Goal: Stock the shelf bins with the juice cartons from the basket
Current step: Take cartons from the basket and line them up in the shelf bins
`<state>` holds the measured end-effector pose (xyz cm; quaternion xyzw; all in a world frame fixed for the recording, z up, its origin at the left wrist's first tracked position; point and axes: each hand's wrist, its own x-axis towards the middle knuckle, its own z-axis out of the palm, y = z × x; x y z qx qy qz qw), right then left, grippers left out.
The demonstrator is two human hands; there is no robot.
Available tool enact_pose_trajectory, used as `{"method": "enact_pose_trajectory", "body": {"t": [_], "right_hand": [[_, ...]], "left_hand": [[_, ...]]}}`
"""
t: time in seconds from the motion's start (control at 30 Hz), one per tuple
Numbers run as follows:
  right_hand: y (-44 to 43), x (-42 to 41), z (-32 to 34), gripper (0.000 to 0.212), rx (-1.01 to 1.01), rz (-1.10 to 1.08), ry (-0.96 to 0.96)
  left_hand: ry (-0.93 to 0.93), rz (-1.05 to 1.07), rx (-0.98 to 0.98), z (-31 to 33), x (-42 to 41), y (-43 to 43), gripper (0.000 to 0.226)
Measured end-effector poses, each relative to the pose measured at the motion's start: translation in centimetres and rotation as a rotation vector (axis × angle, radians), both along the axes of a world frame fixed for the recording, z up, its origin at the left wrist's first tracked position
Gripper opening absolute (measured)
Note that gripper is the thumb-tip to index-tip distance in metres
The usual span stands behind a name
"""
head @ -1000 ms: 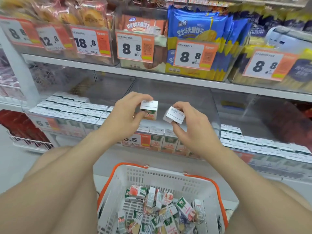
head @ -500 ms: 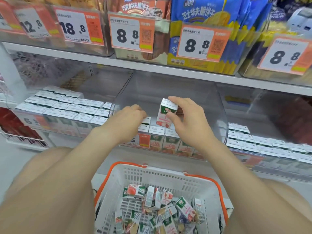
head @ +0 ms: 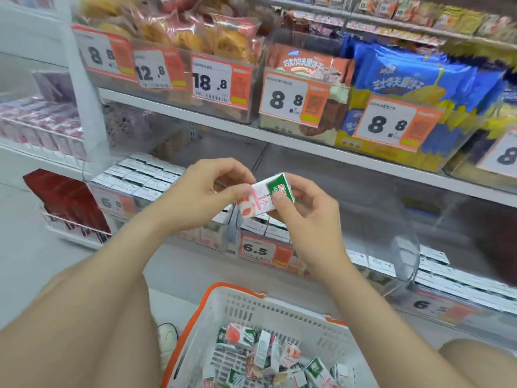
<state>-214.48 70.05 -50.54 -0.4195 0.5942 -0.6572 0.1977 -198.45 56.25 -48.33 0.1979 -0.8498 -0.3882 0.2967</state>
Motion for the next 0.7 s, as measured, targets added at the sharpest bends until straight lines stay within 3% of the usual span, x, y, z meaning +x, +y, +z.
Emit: {"method": "enact_pose_trajectory", "body": {"t": [0.07, 0.17, 0.27, 0.37, 0.43, 0.53, 0.63, 0.7], "right_hand": [[-2.6, 1.5, 0.1, 0.026, 0.006, -0.009, 0.091], [-6.8, 3.4, 0.2, 0.038, -0.008, -0.029, 0.437], [-11.6, 3.9, -0.1, 0.05, 0.067, 0.009, 0.899], [-16.2, 3.7, -0.5, 0.053, 0.186, -0.022, 1.14], [-18.8, 3.5, -0.7, 0.045, 0.29, -0.068, 1.149], [-22.1, 4.0, -1.0, 0.031, 0.499, -0.075, 0.986], [-24.6, 4.7, -2.1, 0.024, 0.638, 0.038, 0.887], [-25.4, 4.8, -2.8, 0.031, 0.749, 0.149, 0.887]], "left_hand": [[-0.069, 0.105, -0.086, -0.5, 1.7, -2.0, 0.007], [-0.305, 0.275, -0.202, -2.2, 3.9, -5.7, 0.032], [-0.635, 0.335, -0.153, -3.9, 5.2, -8.9, 0.064], [-0.891, 0.313, -0.14, -5.4, 5.2, -10.3, 0.087], [-0.975, 0.296, -0.16, -6.0, 4.8, -10.2, 0.083], [-0.992, 0.297, -0.151, -6.0, 4.3, -9.9, 0.08], [-0.974, 0.308, -0.153, -5.9, 4.1, -9.8, 0.079], [-0.983, 0.304, -0.161, -6.0, 4.0, -9.7, 0.077]]}}
